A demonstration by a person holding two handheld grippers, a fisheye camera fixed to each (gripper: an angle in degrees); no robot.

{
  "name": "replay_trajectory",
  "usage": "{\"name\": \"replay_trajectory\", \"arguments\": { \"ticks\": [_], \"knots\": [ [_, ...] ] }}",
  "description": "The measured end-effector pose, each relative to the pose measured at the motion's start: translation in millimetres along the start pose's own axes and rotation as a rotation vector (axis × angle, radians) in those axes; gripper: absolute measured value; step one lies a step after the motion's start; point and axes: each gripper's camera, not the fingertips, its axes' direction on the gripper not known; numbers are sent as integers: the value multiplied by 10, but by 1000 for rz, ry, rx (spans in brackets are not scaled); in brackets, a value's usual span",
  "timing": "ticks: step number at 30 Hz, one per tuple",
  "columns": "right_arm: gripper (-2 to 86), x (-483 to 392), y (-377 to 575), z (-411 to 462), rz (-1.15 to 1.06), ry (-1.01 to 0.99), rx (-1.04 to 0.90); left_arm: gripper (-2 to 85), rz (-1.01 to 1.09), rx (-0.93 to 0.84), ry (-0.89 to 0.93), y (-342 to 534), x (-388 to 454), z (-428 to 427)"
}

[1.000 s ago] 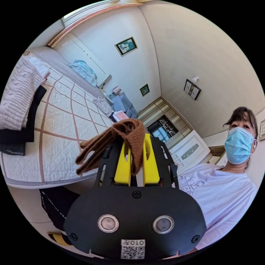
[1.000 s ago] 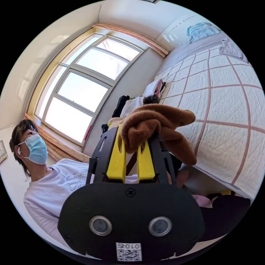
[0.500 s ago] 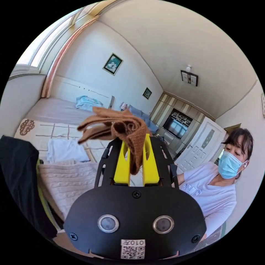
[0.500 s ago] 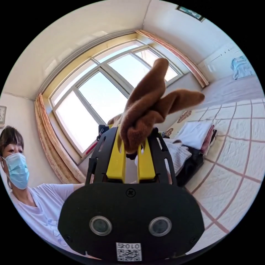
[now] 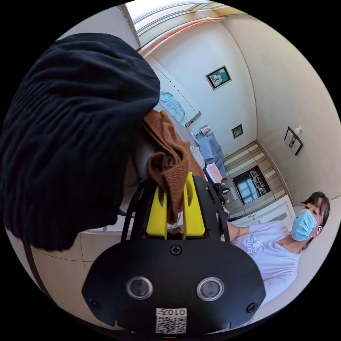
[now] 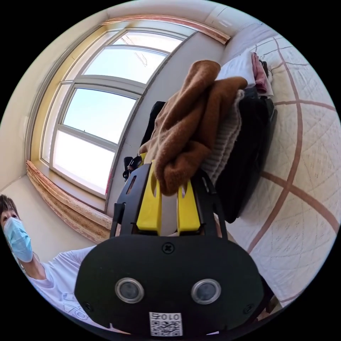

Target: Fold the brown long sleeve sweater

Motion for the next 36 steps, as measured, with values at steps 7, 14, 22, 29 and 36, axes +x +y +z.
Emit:
{"name": "replay_trajectory", "arguments": {
  "ticks": [7, 14, 22, 29, 36],
  "knots": [
    [81, 32, 267, -208, -117, 138, -111, 125, 55, -25, -266, 160, 510, 189],
    [76, -461, 400, -754, -327, 336, 94, 85, 92, 99, -711, 722, 1245, 54],
    [85, -522, 129, 351, -386, 402, -211, 28, 254, -99, -709, 227, 1309, 1493],
    [85, -801, 171, -339, -495, 191, -140, 13, 102, 25, -599, 243, 746, 1634],
    [82, -725, 934, -1845, -427, 340, 157, 15, 402, 294, -508, 723, 1781, 1709]
  ]
}}
